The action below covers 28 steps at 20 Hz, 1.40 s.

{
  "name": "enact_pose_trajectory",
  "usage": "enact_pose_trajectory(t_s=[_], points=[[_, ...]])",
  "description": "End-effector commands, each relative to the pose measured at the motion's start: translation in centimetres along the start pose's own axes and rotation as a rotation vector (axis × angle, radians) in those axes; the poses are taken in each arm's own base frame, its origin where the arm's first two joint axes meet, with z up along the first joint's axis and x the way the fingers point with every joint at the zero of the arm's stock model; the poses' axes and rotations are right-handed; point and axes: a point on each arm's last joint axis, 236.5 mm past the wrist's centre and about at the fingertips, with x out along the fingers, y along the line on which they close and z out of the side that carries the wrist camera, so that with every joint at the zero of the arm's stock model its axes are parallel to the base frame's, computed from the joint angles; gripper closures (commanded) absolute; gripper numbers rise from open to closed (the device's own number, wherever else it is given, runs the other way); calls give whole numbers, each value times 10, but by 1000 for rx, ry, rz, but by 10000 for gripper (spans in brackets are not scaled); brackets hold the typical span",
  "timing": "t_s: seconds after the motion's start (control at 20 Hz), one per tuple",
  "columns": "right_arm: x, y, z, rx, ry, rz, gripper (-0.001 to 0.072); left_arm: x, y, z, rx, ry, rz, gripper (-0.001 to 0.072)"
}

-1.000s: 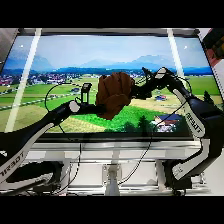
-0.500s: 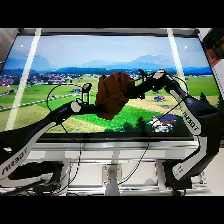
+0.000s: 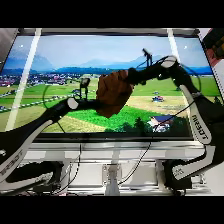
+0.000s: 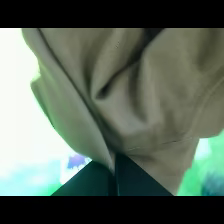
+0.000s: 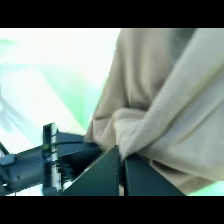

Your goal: Fold the clothes and pants, and hang the long-sleeved shirts on hangers.

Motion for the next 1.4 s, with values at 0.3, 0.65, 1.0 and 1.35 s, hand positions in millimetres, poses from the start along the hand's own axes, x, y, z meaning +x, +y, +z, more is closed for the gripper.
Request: enact_pose_trajectory(t_s=[0.3, 0.65, 1.0, 1.35], points=[[-215, 95, 79, -216, -480, 7, 701, -284, 73, 180, 197, -774, 376, 691], [-251, 155, -27, -444, -291, -21, 701, -450, 20, 196, 285, -1240, 473, 691], [-247, 72, -110, -344, -72, -301, 702, -367, 53, 150, 326, -800, 490, 692], [-165, -28, -123, -98, -88, -305, 702, -217, 118, 109, 112, -380, 342, 691]])
